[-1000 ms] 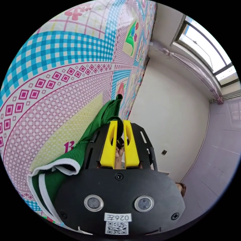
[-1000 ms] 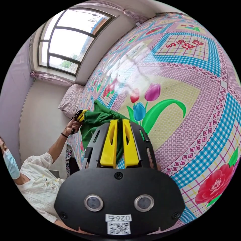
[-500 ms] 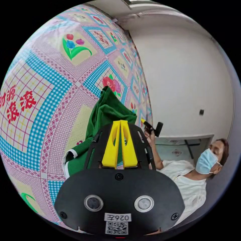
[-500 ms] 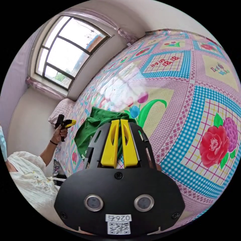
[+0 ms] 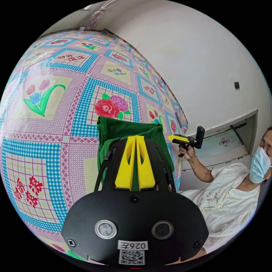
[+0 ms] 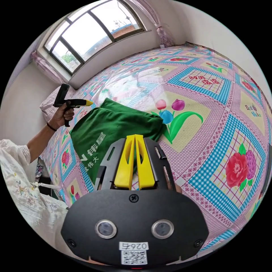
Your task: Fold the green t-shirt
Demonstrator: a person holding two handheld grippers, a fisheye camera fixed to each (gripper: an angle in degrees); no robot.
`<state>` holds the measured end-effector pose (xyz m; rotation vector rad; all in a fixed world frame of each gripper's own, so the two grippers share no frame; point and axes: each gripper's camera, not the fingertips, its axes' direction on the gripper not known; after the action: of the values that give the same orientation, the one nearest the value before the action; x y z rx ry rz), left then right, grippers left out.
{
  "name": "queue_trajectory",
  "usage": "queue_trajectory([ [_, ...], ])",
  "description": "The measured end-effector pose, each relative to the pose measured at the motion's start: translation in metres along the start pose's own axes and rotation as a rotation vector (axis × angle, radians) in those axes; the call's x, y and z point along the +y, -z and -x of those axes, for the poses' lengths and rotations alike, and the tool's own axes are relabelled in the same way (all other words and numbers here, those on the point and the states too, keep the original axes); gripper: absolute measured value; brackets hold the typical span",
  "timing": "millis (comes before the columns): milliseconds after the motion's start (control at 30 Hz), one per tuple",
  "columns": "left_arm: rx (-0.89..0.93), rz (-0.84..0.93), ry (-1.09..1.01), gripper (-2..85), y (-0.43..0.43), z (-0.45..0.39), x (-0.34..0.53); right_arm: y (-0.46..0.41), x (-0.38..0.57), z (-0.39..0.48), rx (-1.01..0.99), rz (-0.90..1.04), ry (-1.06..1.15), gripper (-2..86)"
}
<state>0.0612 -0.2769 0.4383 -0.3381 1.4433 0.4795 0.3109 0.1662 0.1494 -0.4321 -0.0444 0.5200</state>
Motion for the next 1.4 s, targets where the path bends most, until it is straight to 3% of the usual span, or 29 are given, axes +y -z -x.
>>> queue_trajectory([
  [100, 0.021, -0.071, -0.012, -1.0, 0.014, -0.03, 0.046, -0.007, 0.022, 0.049, -0.048, 0.031, 0.108, -0.9],
  [233, -0.081, -0.166, 0.07, -1.0, 0.02, -0.063, 0.125, -0.033, 0.054, 0.104, 0.024, 0.137, 0.224, -1.1],
  [400, -0.266, -0.313, 0.174, -1.0, 0.023, -0.097, 0.207, -0.026, 0.089, 0.112, 0.061, 0.16, 0.177, -1.2],
  [633, -0.369, -0.14, 0.21, -1.0, -0.019, -0.089, 0.206, -0.007, 0.103, 0.13, 0.087, 0.139, 0.181, -1.1],
  [733, -0.301, -0.096, 0.248, -1.0, -0.03, -0.085, 0.206, -0.011, 0.118, 0.139, 0.152, 0.16, 0.201, -1.1],
  [933, -0.251, -0.27, 0.269, -1.0, -0.011, -0.144, 0.249, 0.01, 0.136, 0.167, 0.208, 0.132, 0.205, -1.2],
  [1067, -0.086, -0.335, 0.179, -1.0, -0.031, -0.193, 0.257, 0.018, 0.143, 0.194, 0.124, 0.042, 0.262, -1.2],
  [1233, -0.297, -0.138, 0.242, -0.9, -0.08, -0.207, 0.264, -0.005, 0.169, 0.191, 0.162, 0.198, 0.263, -1.2],
  [1400, -0.307, -0.213, 0.296, -1.0, -0.077, -0.238, 0.311, 0.027, 0.211, 0.179, 0.175, 0.165, 0.18, -1.1],
])
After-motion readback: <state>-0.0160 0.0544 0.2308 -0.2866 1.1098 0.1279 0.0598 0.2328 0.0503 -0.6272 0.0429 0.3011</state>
